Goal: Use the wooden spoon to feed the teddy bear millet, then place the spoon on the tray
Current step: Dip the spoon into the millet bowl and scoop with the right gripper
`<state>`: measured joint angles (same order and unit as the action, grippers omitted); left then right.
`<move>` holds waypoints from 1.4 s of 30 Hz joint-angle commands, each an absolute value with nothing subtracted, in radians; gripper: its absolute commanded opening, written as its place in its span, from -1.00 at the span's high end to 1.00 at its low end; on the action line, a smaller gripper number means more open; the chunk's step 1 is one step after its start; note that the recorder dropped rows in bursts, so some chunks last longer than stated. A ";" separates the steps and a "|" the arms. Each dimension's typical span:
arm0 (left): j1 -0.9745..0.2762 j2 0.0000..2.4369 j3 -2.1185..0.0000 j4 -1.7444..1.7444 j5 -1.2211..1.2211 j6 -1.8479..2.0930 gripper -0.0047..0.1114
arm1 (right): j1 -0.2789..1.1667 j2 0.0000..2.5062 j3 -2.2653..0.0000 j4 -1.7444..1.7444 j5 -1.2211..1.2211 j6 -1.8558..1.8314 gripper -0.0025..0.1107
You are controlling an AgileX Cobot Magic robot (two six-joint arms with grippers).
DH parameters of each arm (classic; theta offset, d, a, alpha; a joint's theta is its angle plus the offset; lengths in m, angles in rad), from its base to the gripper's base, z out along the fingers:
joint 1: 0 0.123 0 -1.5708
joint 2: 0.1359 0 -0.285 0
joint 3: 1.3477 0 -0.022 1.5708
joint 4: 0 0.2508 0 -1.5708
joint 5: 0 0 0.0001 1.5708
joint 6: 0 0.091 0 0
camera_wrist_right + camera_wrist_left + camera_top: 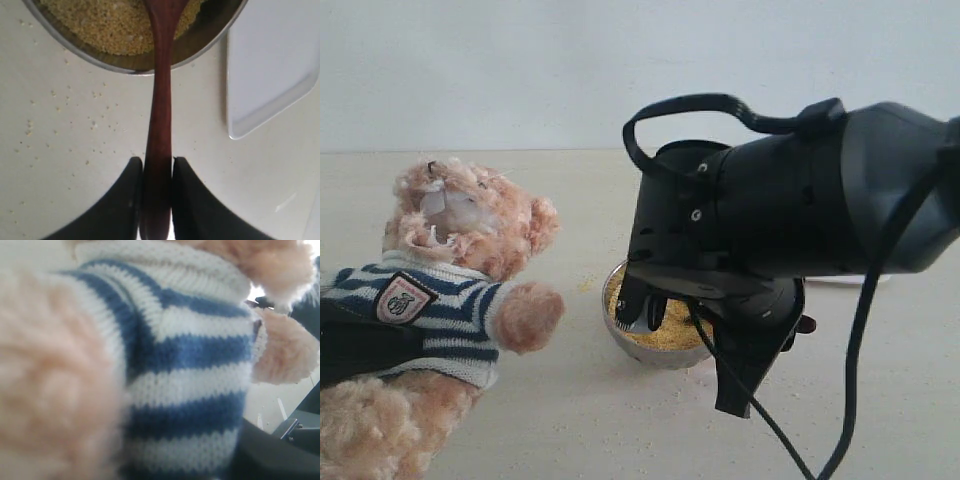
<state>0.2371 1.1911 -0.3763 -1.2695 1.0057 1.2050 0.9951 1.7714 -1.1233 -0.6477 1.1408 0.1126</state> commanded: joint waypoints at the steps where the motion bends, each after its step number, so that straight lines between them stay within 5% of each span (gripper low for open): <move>1: 0.238 1.192 -0.373 -1.293 1.018 1.212 0.83 | 0.969 1.742 -1.129 -0.607 1.119 0.121 0.96; 42: 0.238 1.192 -0.373 -1.293 1.019 1.212 0.83 | 0.777 1.533 -1.127 -0.126 1.020 -0.033 0.96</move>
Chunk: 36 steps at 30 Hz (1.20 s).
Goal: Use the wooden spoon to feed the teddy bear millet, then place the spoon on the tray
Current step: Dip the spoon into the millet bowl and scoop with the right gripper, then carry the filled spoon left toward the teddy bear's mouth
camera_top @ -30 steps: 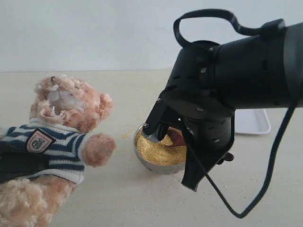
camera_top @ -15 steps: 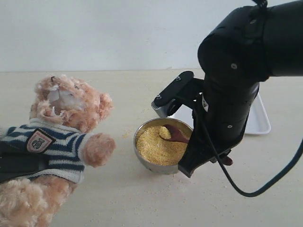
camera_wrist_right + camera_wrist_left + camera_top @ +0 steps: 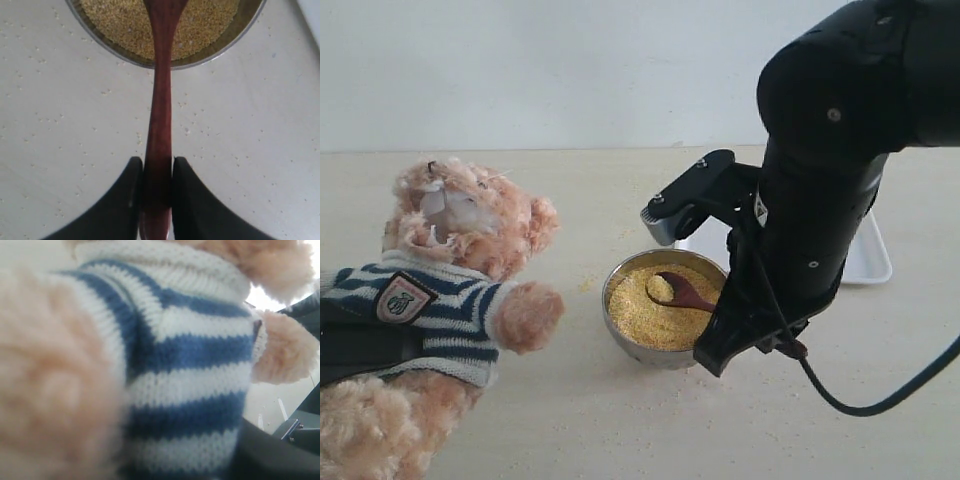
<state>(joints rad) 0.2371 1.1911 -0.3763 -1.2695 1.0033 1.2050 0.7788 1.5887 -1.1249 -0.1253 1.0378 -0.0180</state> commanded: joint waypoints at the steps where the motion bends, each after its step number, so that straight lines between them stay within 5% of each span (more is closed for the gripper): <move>1: 0.238 1.192 -0.373 -1.293 1.019 1.212 0.83 | 0.777 1.520 -1.127 -0.126 1.025 -0.038 0.96; 36: 0.238 1.192 -0.373 -1.293 1.019 1.212 0.83 | 0.788 1.337 -1.198 0.104 1.125 -0.195 0.96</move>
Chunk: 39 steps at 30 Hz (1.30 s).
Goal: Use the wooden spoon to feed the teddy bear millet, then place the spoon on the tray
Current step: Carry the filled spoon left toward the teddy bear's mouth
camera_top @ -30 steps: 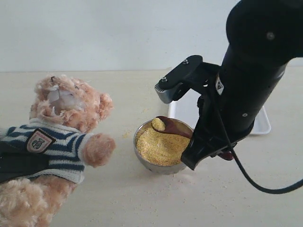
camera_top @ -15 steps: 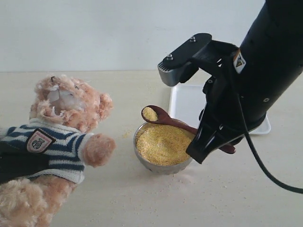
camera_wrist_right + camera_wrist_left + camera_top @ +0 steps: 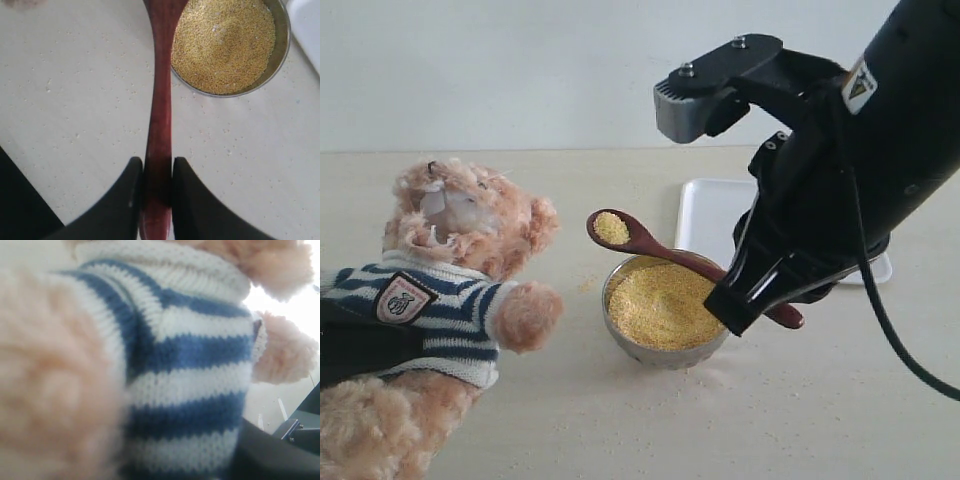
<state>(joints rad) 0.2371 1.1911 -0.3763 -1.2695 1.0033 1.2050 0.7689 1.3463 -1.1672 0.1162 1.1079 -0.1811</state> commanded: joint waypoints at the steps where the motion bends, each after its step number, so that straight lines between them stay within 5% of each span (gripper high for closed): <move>1: 0.238 1.192 -0.373 -1.293 1.019 1.212 0.83 | 0.800 1.337 -1.213 0.088 1.128 -0.195 0.96; 20: 0.238 1.192 -0.373 -1.293 1.019 1.212 0.83 | 1.020 1.495 -1.482 -0.020 1.221 -0.137 0.96; 39: 0.238 1.192 -0.373 -1.293 1.019 1.212 0.83 | 1.046 1.584 -1.545 -0.157 1.221 -0.143 0.96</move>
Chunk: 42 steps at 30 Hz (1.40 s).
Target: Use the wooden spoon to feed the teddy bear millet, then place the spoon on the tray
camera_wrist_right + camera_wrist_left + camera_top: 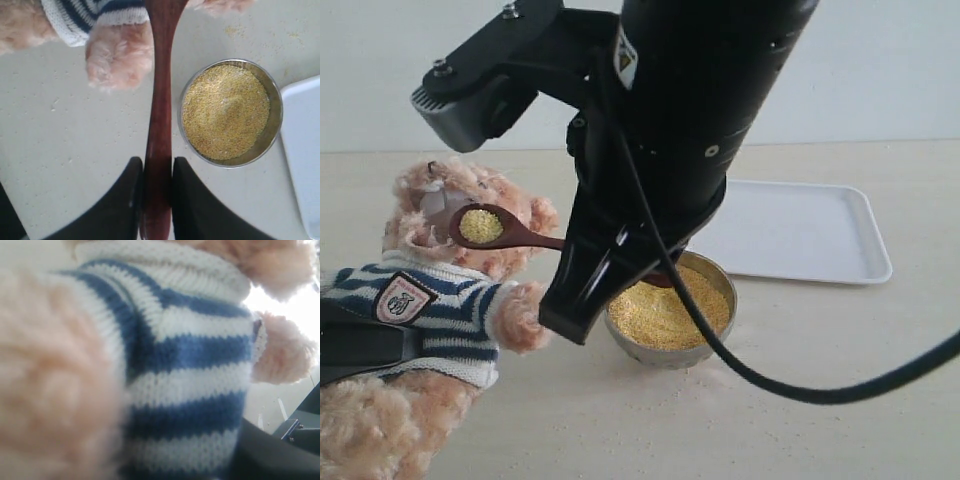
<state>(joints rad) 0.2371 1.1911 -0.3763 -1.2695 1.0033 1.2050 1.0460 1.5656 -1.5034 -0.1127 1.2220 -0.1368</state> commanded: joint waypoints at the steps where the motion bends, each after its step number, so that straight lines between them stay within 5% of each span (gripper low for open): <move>1: 0.238 1.192 -0.373 -1.293 1.019 1.212 0.83 | 1.046 1.593 -1.558 -0.162 1.221 -0.143 0.96; 42: 0.238 1.192 -0.373 -1.293 1.019 1.212 0.83 | 1.260 1.755 -1.543 -0.805 1.221 -0.166 0.96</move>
<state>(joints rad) 0.2371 1.1911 -0.3763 -1.2732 1.0033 1.2050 1.2517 1.7576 -1.5651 -0.7524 1.2083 -0.1844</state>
